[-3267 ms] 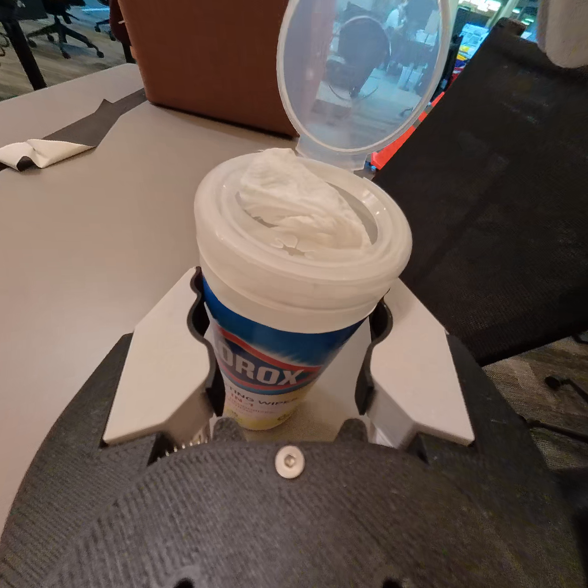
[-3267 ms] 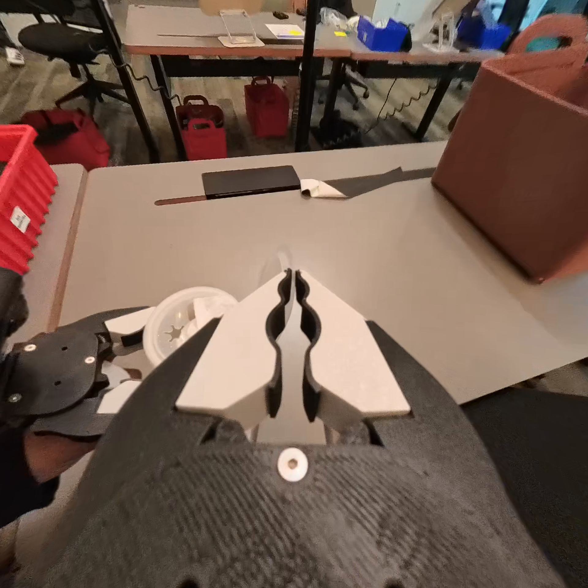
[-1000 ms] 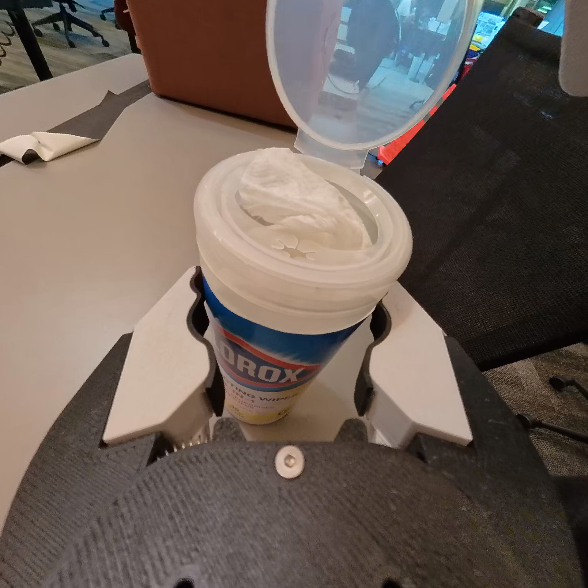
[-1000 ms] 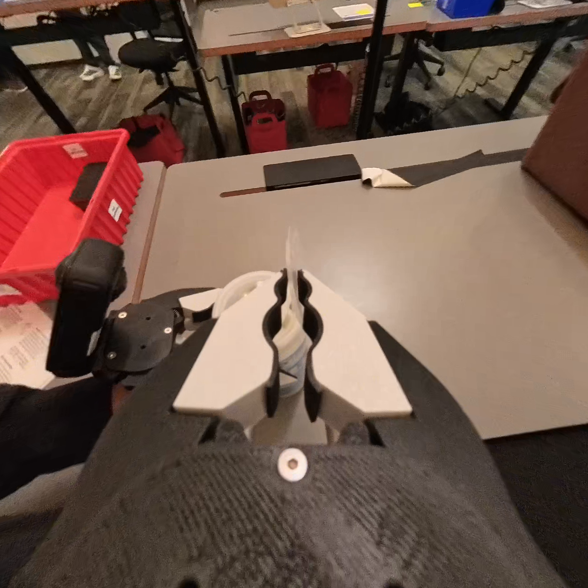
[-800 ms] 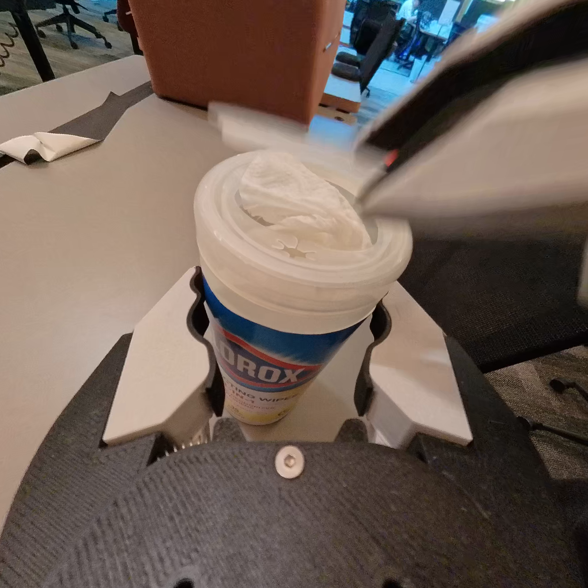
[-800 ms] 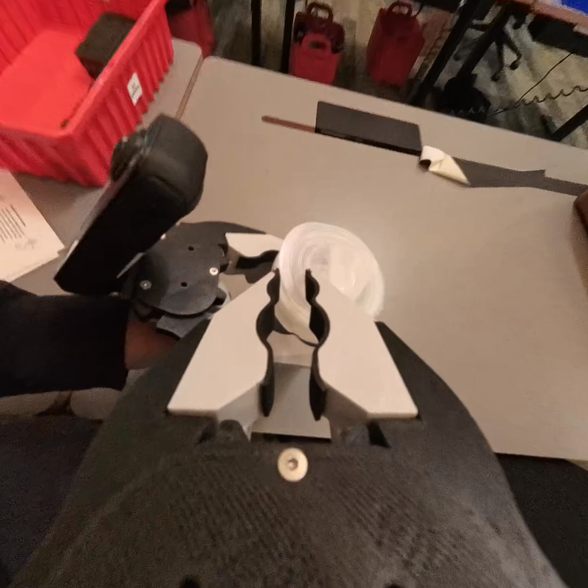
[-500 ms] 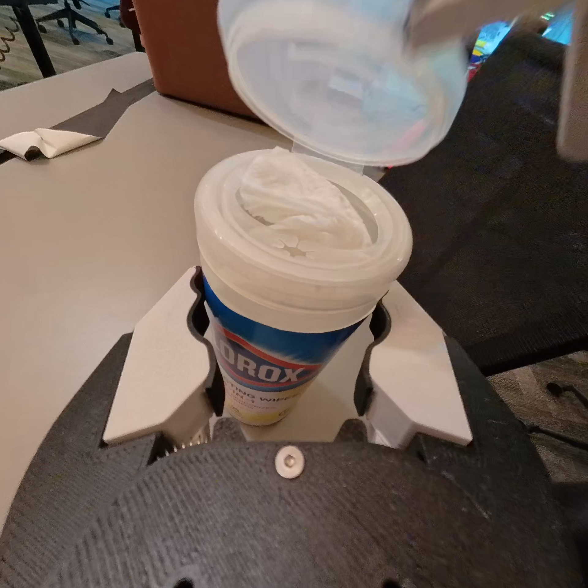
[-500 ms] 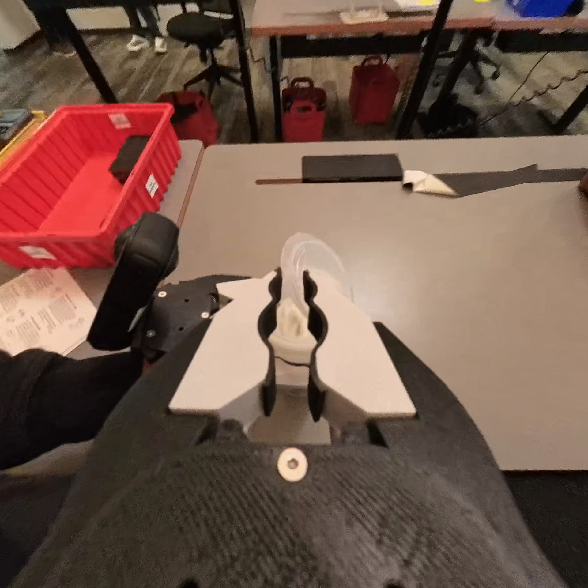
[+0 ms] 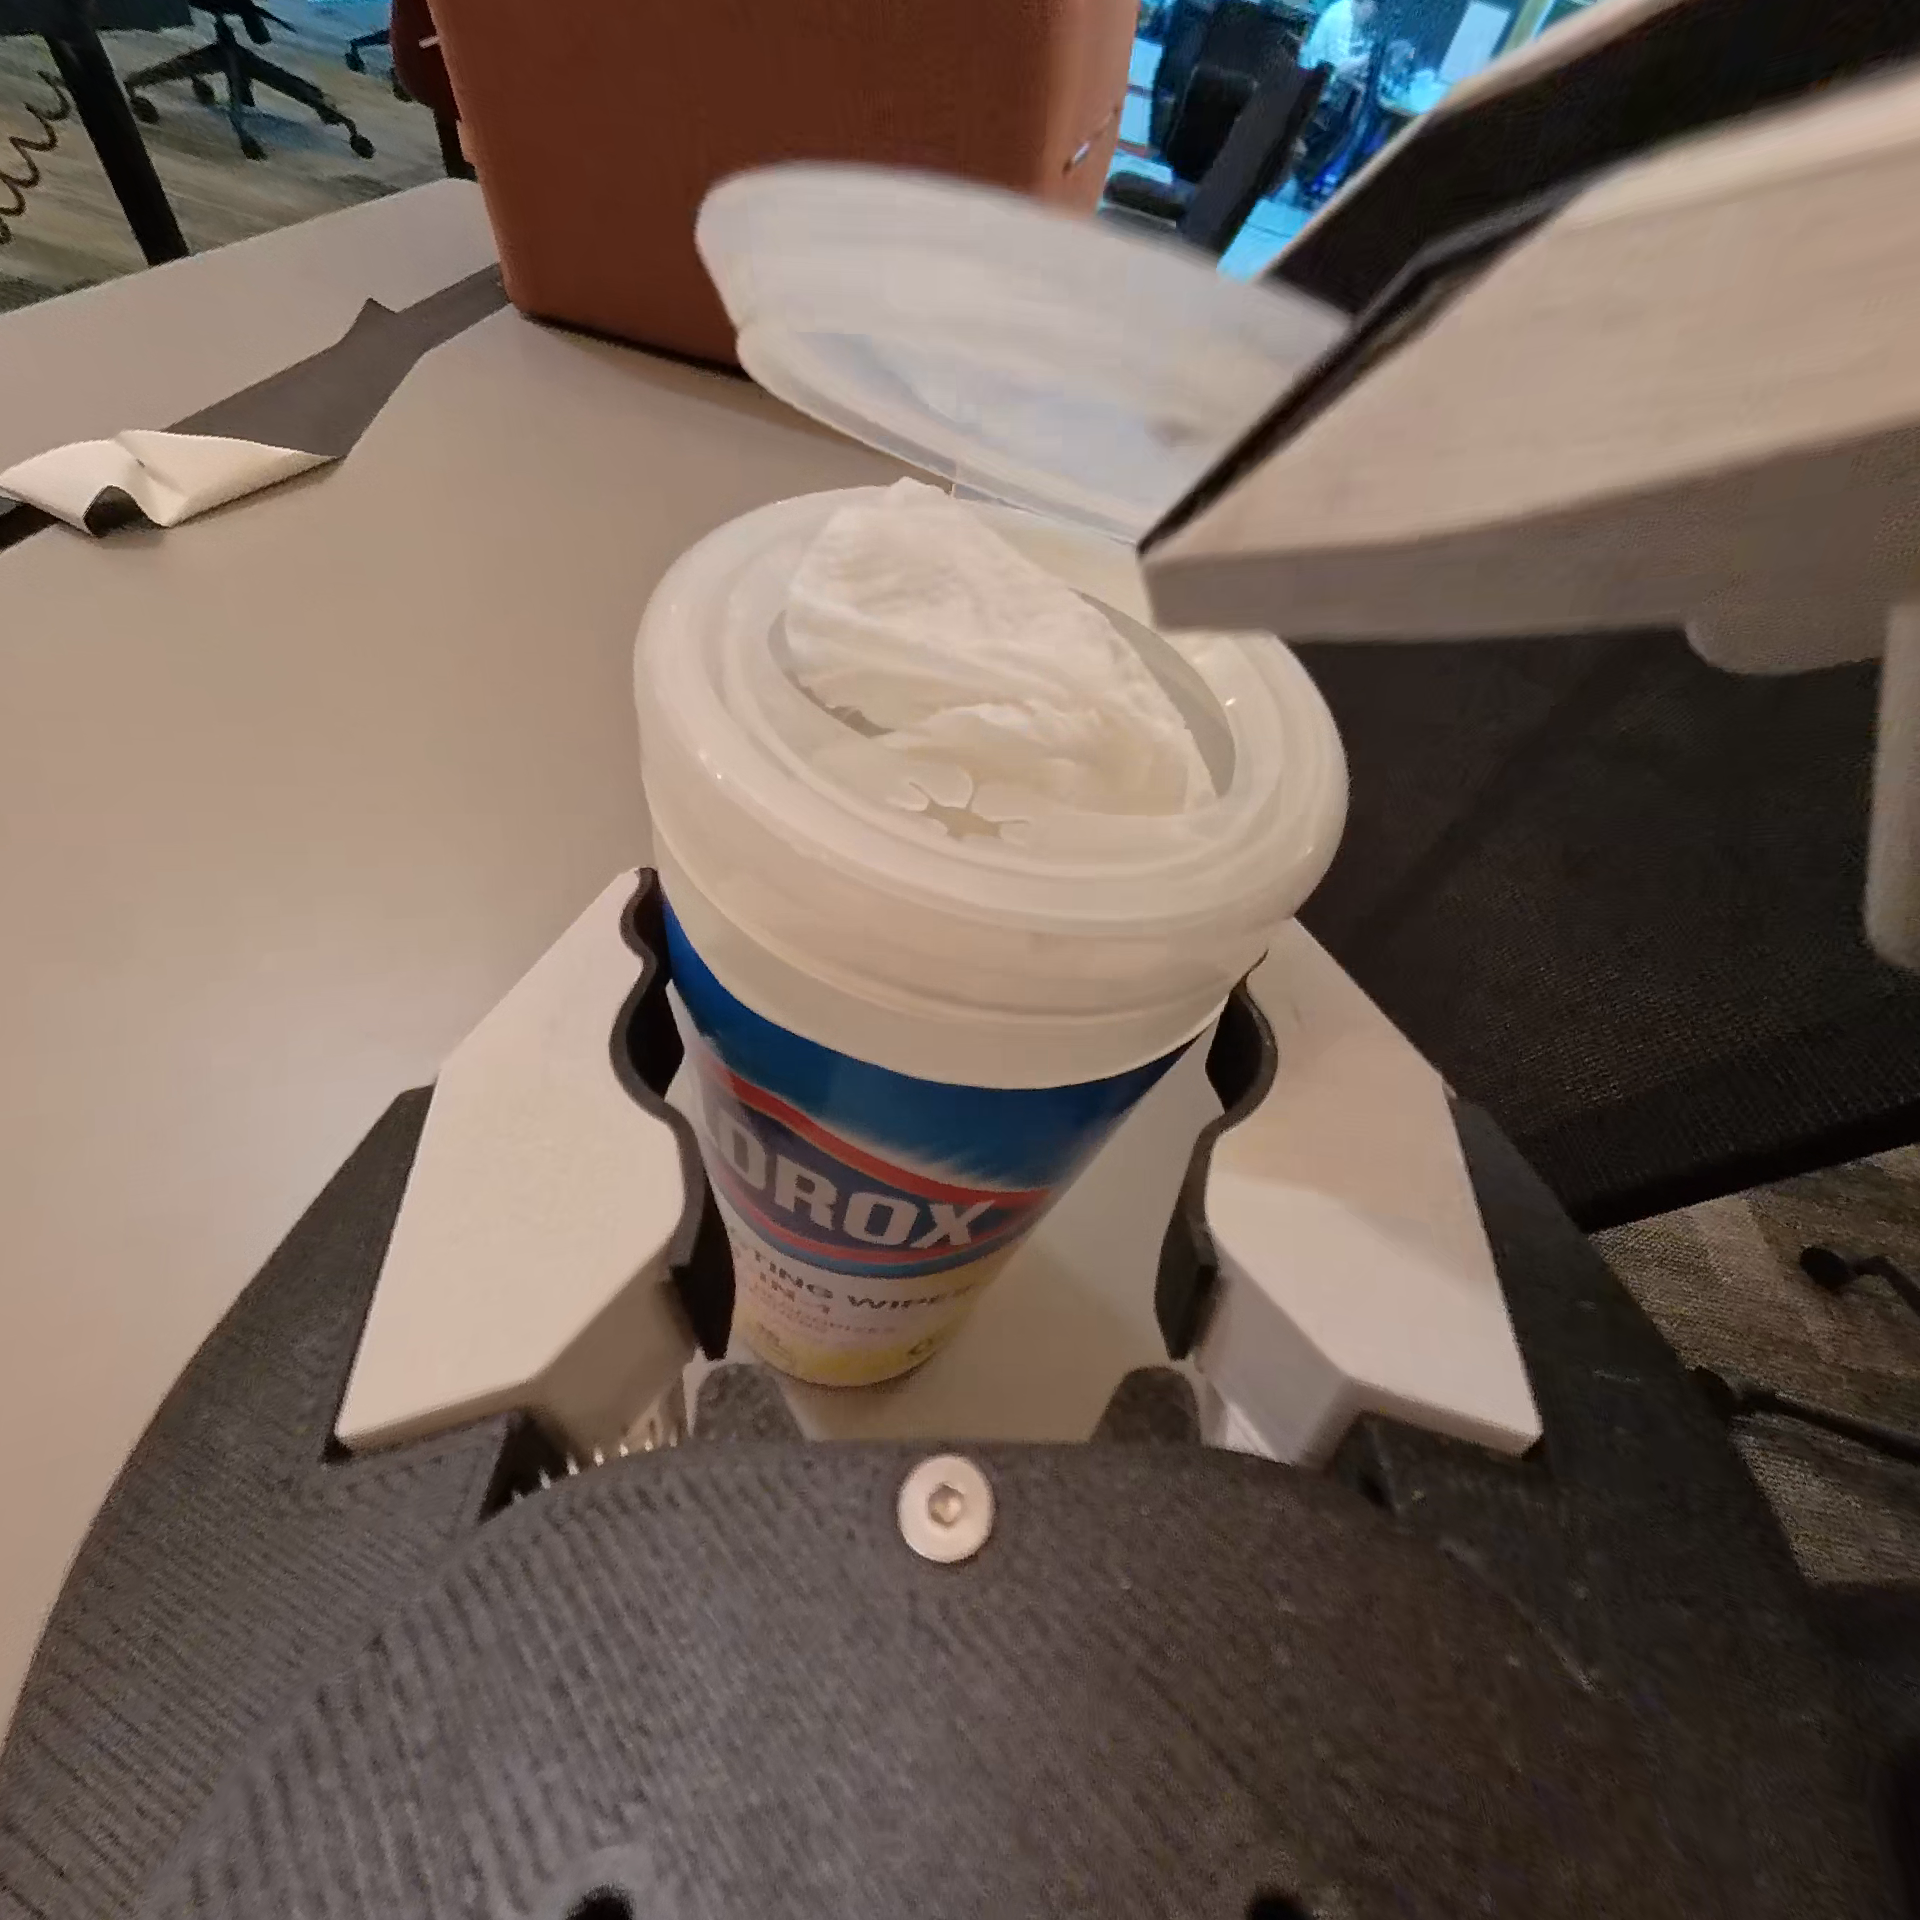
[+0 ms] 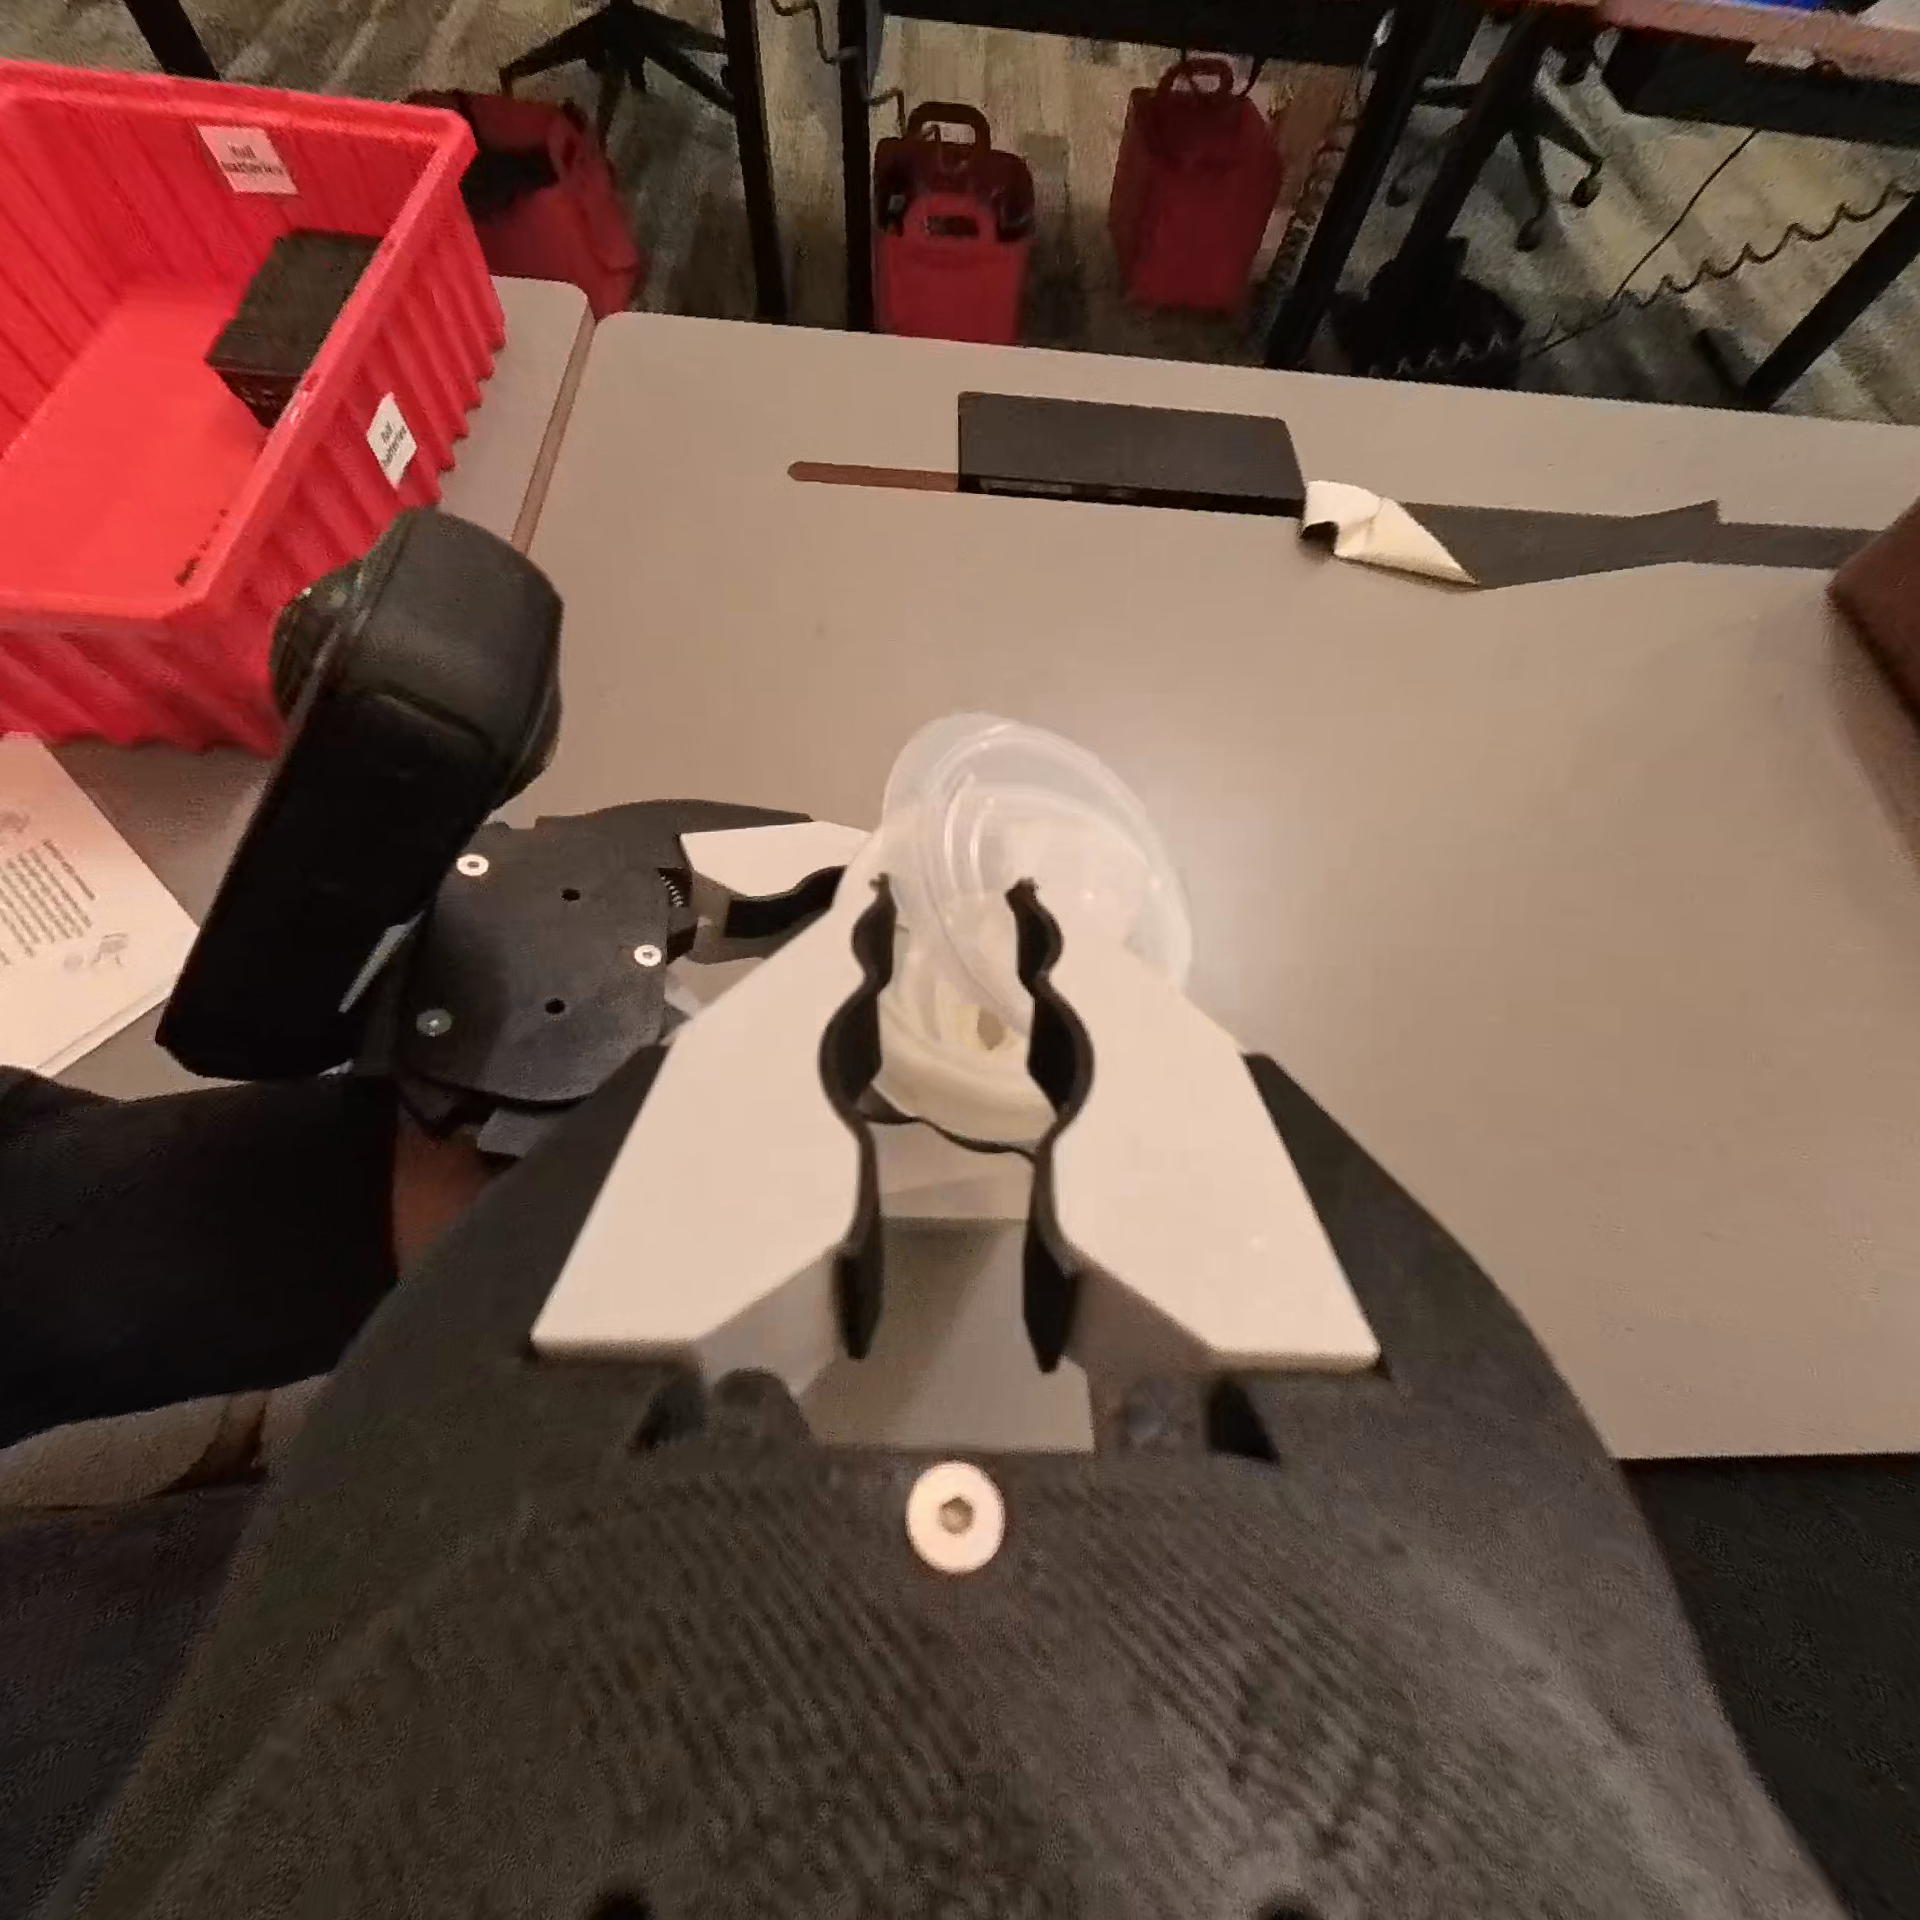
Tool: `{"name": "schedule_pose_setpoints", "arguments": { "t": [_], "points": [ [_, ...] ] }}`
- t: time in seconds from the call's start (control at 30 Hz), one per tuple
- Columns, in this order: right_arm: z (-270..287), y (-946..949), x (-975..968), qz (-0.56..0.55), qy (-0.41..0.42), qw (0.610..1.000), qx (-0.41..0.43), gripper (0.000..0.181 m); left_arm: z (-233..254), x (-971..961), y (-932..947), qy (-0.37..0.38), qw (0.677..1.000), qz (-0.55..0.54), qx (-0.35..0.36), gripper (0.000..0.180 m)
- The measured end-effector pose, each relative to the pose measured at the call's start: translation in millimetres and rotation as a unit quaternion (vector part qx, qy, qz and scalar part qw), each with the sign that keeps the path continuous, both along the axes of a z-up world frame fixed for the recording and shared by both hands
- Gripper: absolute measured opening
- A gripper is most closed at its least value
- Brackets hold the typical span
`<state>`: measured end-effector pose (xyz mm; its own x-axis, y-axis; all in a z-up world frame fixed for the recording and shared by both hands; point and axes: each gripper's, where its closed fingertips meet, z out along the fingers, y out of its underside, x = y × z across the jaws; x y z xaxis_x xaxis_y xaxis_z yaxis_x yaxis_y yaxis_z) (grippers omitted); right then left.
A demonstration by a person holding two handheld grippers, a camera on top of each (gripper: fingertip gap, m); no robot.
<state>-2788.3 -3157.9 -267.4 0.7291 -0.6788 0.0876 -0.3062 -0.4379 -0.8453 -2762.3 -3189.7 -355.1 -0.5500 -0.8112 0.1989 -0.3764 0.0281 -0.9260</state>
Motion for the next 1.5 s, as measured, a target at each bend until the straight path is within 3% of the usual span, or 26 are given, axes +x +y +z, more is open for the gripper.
{"name": "schedule_pose_setpoints", "arguments": {
  "t": [0.17,0.3,0.4,0.67,0.83,0.9,1.03,1.17,1.33,1.4,1.5],
  "points": [
    [35.1,-24.2,25.8,-0.054,-0.05,0.997,0.033,0.004,0.2,0.0,0.5,0.0,1.0,-0.002,-0.001,0.104],
    [35.1,-59.2,49.5,-0.124,-0.008,0.989,0.077,0.005,-0.4,-1.3,-0.4,-0.003,1.0,-0.006,0.002,0.104],
    [35.9,-52.5,46.7,-0.109,0.003,0.99,0.088,0.004,-0.3,-1.0,-0.2,-0.003,1.0,-0.009,0.002,0.104],
    [-4.1,7.0,-2.7,0.032,-0.023,0.999,-0.035,0.017,-0.8,2.1,0.2,-0.004,1.0,-0.01,0.003,0.104],
    [19.8,-3.6,14.6,0.005,0.001,0.999,0.043,0.019,-0.5,3.8,1.1,-0.001,1.0,-0.01,0.001,0.104],
    [36.4,-17.9,28.2,-0.03,-0.01,0.997,0.074,0.01,-0.8,5.0,1.0,-0.001,1.0,-0.009,0.001,0.104],
    [42.0,-55.9,53.5,-0.102,-0.029,0.993,0.048,0.005,-1.5,4.1,-0.1,-0.007,1.0,-0.01,0.008,0.103],
    [21.0,-46.1,45.5,-0.091,0.025,0.994,0.05,0.005,-1.4,4.9,-0.6,-0.006,1.0,-0.013,0.007,0.103],
    [-1.1,-9.4,12.7,-0.019,0.003,1.0,-0.013,0.026,-1.1,5.1,-0.6,-0.006,1.0,-0.013,0.007,0.103],
    [-4.6,-8.4,11.2,-0.001,-0.031,0.998,-0.058,0.025,-1.3,5.3,-1.2,-0.006,1.0,-0.013,0.008,0.103],
    [10.2,-14.4,20.8,-0.018,-0.043,0.998,-0.03,0.014,-1.3,4.9,-0.7,-0.005,1.0,-0.013,0.007,0.103]
  ]
}}
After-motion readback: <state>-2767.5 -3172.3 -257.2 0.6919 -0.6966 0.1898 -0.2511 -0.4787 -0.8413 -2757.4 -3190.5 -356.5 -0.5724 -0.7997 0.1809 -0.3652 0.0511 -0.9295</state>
